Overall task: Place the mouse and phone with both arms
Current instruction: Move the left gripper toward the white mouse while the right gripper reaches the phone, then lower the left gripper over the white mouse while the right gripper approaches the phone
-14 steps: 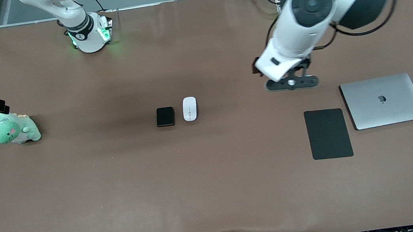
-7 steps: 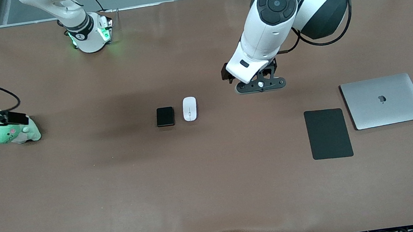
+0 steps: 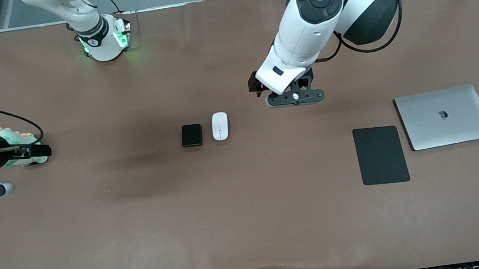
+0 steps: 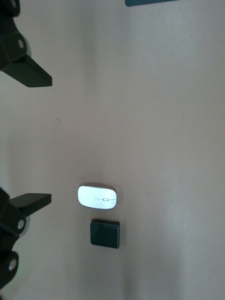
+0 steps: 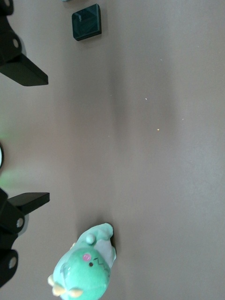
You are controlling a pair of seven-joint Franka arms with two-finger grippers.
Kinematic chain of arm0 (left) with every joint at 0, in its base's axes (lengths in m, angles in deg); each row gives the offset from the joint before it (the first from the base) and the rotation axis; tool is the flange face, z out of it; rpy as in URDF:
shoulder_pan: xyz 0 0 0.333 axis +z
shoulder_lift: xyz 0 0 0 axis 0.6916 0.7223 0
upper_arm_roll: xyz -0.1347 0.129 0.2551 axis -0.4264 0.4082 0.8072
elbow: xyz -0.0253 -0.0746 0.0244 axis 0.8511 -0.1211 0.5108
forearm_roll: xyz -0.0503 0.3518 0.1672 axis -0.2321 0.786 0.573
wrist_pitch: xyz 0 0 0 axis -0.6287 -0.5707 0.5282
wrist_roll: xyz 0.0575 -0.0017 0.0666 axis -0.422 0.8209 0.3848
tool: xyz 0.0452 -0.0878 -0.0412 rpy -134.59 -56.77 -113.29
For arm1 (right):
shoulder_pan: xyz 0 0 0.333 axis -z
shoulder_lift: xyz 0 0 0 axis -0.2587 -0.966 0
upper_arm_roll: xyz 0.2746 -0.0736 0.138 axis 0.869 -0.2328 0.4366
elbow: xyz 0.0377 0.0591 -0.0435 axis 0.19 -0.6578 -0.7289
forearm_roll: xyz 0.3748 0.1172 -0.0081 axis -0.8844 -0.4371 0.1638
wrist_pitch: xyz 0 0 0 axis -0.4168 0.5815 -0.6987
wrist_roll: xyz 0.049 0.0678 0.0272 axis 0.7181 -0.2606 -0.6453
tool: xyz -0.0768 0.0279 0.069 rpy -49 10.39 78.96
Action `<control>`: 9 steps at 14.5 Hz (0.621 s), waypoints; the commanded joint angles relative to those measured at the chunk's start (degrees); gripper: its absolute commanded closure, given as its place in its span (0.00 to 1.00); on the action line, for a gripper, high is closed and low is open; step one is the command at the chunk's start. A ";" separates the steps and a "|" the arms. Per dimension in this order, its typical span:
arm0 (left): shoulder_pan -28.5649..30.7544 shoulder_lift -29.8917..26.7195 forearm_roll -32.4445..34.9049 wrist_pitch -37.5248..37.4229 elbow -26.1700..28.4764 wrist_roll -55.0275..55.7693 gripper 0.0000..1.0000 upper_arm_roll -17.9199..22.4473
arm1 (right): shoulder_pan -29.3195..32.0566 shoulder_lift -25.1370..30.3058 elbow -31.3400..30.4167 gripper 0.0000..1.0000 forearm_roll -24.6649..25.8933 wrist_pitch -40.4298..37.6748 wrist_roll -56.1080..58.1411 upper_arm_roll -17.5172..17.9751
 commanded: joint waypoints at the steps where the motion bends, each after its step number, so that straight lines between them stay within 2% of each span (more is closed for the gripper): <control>1: -0.34 1.22 -0.49 1.59 -0.41 1.62 0.00 -0.22 | 0.33 0.70 -2.69 0.00 -1.02 1.52 -0.36 0.12; 9: -6.05 5.98 0.57 8.62 0.20 8.47 0.00 -0.22 | -0.01 0.08 -7.26 0.00 -1.19 4.50 -1.33 0.12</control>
